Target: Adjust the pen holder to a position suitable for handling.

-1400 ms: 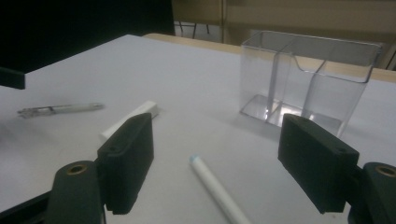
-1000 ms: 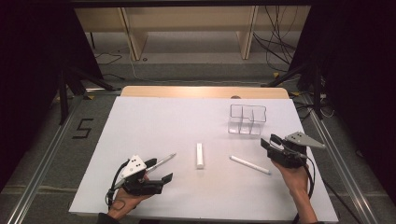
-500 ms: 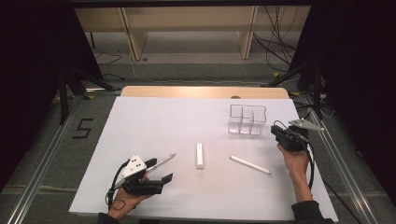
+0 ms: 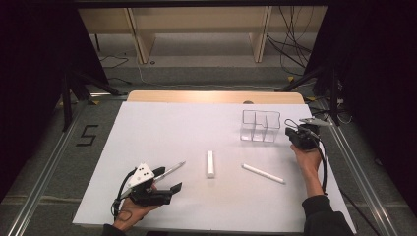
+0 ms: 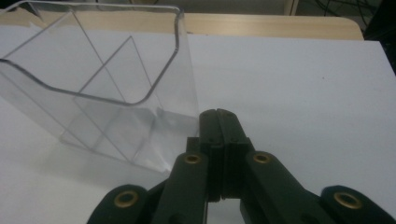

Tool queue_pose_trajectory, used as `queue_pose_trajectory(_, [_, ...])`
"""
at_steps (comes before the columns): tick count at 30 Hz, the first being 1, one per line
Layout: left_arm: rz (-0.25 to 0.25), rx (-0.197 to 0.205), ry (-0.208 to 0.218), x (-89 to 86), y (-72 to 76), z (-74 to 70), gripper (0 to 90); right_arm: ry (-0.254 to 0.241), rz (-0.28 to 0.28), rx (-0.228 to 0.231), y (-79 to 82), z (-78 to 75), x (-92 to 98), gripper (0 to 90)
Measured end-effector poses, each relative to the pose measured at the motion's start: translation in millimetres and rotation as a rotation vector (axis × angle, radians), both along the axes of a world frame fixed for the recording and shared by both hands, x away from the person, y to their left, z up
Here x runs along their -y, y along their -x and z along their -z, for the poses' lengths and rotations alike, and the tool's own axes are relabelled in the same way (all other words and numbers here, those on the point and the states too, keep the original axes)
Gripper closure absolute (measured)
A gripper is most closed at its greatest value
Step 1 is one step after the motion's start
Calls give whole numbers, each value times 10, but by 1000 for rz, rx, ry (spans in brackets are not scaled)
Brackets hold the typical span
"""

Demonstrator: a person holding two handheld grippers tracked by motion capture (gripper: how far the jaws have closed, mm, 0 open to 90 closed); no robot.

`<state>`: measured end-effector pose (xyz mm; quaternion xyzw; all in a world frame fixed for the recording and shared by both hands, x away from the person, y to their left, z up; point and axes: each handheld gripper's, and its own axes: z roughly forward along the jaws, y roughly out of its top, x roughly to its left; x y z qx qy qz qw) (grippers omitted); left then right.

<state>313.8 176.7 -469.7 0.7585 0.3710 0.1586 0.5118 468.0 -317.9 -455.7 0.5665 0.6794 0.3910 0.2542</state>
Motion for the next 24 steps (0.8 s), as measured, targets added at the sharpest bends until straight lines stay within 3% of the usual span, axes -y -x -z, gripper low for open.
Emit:
queue_pose_trajectory(7, [1,0,2,-5,0,-4,155,-1,-26,-21,-157,61,-39,900])
queue_pose_trajectory(17, [3,-1,-1,0,-1,-2,155,-8,-58,-37,-222,53,-109,900])
queue_pose_trajectory(24, [7,-2,-3,4,0,-1,155,-1,-48,-45,-232,61,-134,900])
